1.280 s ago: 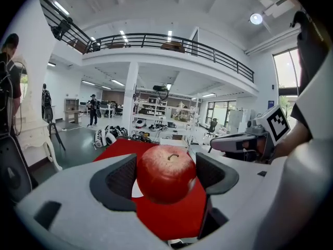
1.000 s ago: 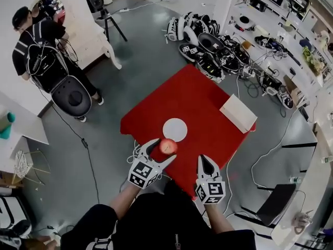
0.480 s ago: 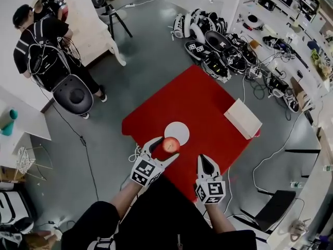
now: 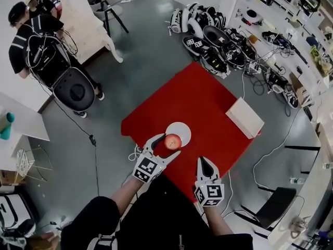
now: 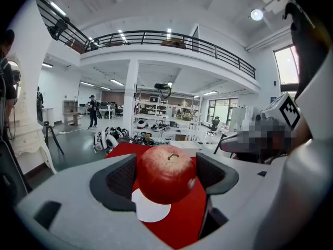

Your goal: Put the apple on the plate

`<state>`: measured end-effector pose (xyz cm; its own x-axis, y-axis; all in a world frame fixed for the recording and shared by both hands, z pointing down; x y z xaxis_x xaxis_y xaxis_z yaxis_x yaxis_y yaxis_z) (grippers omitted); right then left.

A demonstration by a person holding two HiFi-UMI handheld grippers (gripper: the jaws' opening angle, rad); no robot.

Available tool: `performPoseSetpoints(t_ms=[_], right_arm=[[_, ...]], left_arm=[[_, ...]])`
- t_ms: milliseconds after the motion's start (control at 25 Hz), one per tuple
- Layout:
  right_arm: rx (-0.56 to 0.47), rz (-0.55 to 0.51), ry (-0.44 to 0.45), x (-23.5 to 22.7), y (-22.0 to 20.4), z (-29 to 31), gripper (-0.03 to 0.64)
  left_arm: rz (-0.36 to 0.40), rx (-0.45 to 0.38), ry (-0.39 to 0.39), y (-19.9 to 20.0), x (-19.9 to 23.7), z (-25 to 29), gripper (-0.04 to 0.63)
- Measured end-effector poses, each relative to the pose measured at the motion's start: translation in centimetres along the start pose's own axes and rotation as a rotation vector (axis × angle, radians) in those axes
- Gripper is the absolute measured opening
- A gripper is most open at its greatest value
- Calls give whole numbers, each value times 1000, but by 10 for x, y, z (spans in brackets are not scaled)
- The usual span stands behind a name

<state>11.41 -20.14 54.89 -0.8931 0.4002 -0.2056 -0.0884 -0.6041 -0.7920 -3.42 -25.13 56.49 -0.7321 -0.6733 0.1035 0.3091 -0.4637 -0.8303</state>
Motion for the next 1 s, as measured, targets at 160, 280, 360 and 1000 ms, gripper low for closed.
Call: performPoseSetpoints(t_ms=[160, 280, 360, 1000], right_arm=[[18, 9, -15, 9, -1, 8, 12], [37, 13, -28, 9, 1, 16, 11], [43, 15, -38, 8, 5, 24, 12], [113, 98, -105, 5, -17, 49, 12]], left_arm=[[14, 22, 0, -13, 14, 13, 359], [38, 32, -23, -20, 22, 30, 359], [53, 37, -44, -25, 30, 45, 359], [59, 100, -150, -74, 56, 133, 359]])
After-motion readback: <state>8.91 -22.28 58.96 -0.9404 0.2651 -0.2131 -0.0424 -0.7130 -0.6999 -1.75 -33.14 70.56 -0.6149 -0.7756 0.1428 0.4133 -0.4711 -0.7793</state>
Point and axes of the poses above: the fingertips, and each gripper's own axes: z forward along the fingers, x to its left, y out of its top, the point moved 3 cm from there along -z, backward along the fingers, and after that the axes turned 14 degrees about x, right-handed, at the moved point
